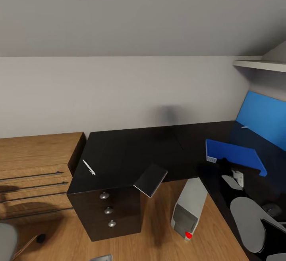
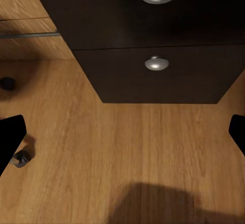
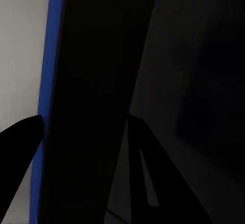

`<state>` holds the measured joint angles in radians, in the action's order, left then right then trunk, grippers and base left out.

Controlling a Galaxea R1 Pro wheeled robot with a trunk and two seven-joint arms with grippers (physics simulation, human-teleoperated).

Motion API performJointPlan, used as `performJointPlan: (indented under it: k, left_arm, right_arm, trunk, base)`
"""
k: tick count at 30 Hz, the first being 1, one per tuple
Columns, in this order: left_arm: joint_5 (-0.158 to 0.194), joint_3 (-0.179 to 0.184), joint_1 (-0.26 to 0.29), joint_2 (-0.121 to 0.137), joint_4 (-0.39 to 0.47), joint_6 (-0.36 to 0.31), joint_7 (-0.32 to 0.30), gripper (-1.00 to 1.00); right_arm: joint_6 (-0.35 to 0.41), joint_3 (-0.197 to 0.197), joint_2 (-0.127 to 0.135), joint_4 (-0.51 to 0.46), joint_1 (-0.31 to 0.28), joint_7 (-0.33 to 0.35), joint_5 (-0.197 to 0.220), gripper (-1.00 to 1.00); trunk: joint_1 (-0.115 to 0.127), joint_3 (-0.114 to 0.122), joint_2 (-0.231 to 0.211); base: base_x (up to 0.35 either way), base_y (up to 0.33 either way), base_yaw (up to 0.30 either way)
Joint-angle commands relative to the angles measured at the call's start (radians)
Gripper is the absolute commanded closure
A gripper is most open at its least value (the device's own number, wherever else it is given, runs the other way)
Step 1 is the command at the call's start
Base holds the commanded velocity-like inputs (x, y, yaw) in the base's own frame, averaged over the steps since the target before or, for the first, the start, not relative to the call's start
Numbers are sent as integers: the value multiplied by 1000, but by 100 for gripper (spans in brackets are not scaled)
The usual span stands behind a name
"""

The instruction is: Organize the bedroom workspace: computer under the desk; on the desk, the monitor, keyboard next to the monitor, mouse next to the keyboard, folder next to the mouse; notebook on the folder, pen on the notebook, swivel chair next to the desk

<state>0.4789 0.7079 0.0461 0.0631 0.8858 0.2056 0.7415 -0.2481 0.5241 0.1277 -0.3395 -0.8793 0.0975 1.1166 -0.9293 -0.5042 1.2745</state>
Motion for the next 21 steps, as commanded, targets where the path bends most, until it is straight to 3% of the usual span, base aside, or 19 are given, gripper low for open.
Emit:
performJointPlan:
  k: [1,7,17,21]
  left_arm:
    - [10,7,1,1,1,7,5,-100]
    - [10,13,1,1,1,6,6,-100]
    - [10,13,1,1,1,8,6,-100]
    - [11,13,1,1,1,8,6,-100]
  right_arm:
    - [-1,2,1,3,-1,4,10,100]
    - [2,2,5,6,-1,-53,13,100]
    - [1,3,5,5,-1,-62,14,100]
    - [1,2,5,6,-1,-63,14,100]
  trunk:
    - [0,-1,1]
    - [0,-1,1]
    - [0,-1,1]
    - [0,-1,1]
  base:
    - [0,0,0]
    - [0,0,0]
    - [0,0,0]
    - [-172,0,0]
